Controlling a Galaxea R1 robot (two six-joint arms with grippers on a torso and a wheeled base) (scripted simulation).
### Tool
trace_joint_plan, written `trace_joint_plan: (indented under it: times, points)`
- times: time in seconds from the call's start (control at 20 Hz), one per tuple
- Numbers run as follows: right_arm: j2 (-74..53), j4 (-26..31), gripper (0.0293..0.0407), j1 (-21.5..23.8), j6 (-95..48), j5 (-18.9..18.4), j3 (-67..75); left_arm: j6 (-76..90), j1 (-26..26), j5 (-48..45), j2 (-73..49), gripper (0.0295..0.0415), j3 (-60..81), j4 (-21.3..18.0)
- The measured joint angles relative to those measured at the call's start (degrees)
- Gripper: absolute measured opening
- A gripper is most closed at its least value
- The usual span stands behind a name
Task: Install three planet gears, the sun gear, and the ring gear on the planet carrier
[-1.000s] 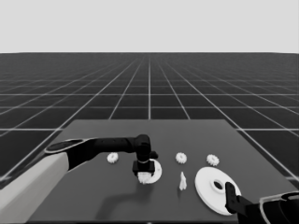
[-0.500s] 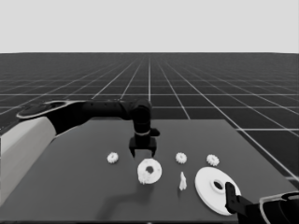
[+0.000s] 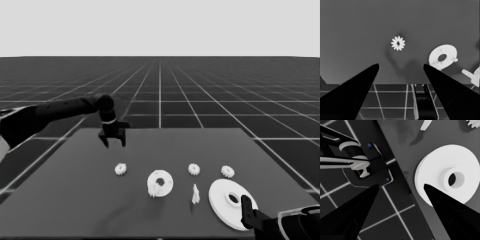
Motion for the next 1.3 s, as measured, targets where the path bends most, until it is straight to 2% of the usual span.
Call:
trace_joint_plan:
  times: [0.25, 0.3, 0.35, 0.4, 0.5, 0.75, 0.85, 1.25, 1.3]
  points:
    - [0.0, 0.0, 0.0385, 0.0, 0.0, 0.0, 0.0, 3.4, 0.1, 0.0, 0.3, 0.0385, -3.6, 0.1]
    - [0.0, 0.0, 0.0385, 0.0, 0.0, 0.0, 0.0, 3.4, 6.9, -5.3, 0.2, 0.0385, -3.4, 7.1]
    - [0.0, 0.0, 0.0385, 0.0, 0.0, 0.0, 0.0, 4.3, 13.4, -8.6, 1.1, 0.0385, -5.6, 11.1]
    - [0.0, 0.0, 0.0385, 0.0, 0.0, 0.0, 0.0, 5.7, 16.9, -10.7, 2.4, 0.0385, -8.7, 13.2]
    - [0.0, 0.0, 0.0385, 0.0, 0.0, 0.0, 0.0, 7.5, 19.7, -12.9, 4.1, 0.0385, -12.7, 14.8]
    - [0.0, 0.0, 0.0385, 0.0, 0.0, 0.0, 0.0, 8.5, 20.7, -13.9, 5.0, 0.0385, -14.9, 15.2]
    - [0.0, 0.0, 0.0385, 0.0, 0.0, 0.0, 0.0, 8.5, 20.7, -14.0, 5.0, 0.0315, -15.1, 15.3]
    - [0.0, 0.0, 0.0385, 0.0, 0.0, 0.0, 0.0, 8.6, 20.7, -14.1, 5.1, 0.0312, -15.2, 15.4]
    - [0.0, 0.0, 0.0385, 0.0, 0.0, 0.0, 0.0, 3.6, 15.4, -7.4, 0.5, 0.0312, -4.3, 11.0]
